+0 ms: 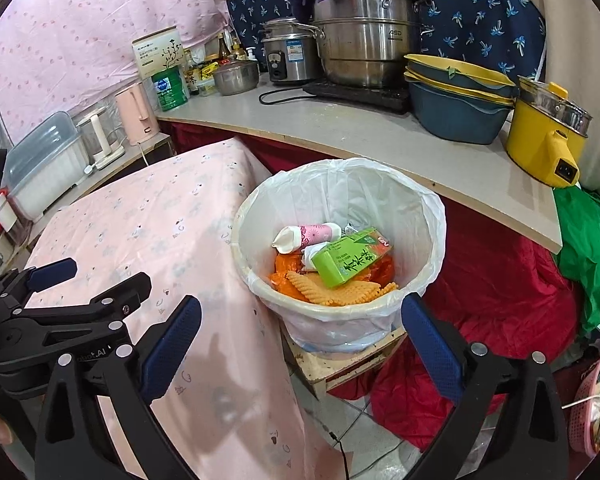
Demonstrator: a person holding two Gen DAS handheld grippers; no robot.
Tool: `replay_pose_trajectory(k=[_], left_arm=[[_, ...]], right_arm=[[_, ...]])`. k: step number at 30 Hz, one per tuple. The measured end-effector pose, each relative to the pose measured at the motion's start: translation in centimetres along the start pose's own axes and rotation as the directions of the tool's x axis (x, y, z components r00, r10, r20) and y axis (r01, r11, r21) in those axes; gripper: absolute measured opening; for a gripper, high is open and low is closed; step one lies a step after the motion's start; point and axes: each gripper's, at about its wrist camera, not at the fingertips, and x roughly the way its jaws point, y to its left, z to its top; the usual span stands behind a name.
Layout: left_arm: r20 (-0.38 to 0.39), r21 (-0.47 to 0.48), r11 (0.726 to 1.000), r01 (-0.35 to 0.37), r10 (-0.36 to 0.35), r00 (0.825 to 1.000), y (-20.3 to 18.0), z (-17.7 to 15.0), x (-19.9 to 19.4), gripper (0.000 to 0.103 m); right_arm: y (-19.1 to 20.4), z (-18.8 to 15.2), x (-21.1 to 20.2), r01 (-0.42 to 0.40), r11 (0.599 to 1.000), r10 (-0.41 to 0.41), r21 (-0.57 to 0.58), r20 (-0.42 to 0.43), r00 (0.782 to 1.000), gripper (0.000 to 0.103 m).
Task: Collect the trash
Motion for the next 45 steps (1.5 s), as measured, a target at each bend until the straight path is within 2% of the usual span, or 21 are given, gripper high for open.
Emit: replay_pose_trajectory(k=[20,45], left_arm=[[0.007,-0.002,1.0,-0.009,0.009,1.0,-0.5,-1.4,-0.4,0.096],[0.036,-0.029,1.0,-0.007,0.008,0.999,-0.5,-0.9,-1.2,0.096]], right_arm=[[-0.6,-0.6,-0.3,0.026,1.0,-0.026,-0.006,0.014,1.0,0.097],[-0.7,-0.6,-0.8,0.05,0.998,-0.049,-0.029,0.024,0.999,0.097]])
